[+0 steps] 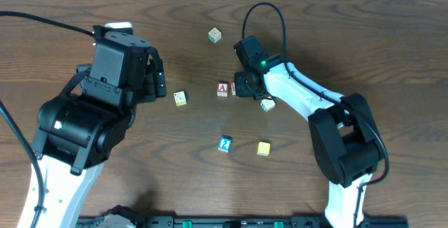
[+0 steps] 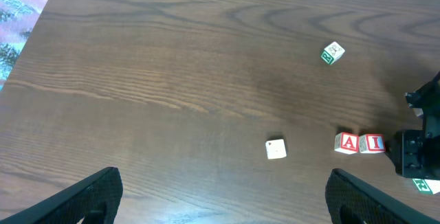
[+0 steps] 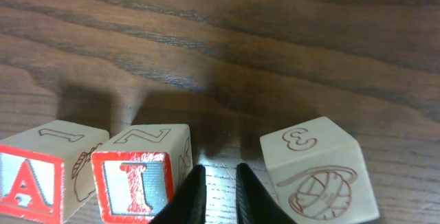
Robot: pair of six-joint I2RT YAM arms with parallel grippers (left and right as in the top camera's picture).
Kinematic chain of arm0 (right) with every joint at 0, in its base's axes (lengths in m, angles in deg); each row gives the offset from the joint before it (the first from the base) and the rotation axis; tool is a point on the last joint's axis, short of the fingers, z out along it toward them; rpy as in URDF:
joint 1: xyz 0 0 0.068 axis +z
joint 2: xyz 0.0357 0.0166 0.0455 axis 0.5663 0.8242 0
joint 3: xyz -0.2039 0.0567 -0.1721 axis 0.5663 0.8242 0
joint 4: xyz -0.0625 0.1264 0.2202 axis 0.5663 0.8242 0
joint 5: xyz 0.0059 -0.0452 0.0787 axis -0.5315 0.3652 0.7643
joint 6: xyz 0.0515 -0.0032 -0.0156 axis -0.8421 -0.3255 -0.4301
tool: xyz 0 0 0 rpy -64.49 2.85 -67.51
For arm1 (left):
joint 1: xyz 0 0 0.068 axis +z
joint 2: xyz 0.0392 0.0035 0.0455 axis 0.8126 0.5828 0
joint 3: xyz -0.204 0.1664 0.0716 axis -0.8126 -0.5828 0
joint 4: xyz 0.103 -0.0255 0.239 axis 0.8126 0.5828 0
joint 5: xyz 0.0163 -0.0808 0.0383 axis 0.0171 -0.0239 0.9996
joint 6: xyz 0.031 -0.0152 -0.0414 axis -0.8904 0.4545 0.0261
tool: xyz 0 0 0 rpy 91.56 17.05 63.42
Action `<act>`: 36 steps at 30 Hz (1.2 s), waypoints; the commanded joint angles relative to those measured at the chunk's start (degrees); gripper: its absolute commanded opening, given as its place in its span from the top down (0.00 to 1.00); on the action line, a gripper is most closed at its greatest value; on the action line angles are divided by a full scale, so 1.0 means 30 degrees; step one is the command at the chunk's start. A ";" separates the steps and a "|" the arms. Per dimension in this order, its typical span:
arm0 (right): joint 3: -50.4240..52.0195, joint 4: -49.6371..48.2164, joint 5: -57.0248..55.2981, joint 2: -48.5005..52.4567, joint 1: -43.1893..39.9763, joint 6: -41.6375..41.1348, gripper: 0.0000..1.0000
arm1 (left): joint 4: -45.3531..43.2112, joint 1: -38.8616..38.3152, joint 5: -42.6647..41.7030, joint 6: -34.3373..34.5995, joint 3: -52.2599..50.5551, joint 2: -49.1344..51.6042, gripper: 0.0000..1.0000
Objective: Spell out Ai2
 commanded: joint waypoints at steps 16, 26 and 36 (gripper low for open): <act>0.0058 -0.0430 0.0080 0.0080 0.0182 -0.0240 0.79 | -0.0087 0.0102 0.0153 0.0299 0.0255 0.0007 0.05; 0.0058 -0.0503 0.0080 0.0080 0.0248 -0.0313 0.75 | -0.0124 0.0102 0.0153 0.0306 0.0255 0.0007 0.05; 0.0058 -0.0510 0.0211 0.0080 0.0255 -0.0372 0.68 | -0.0124 0.0102 0.0153 0.0299 0.0255 0.0015 0.05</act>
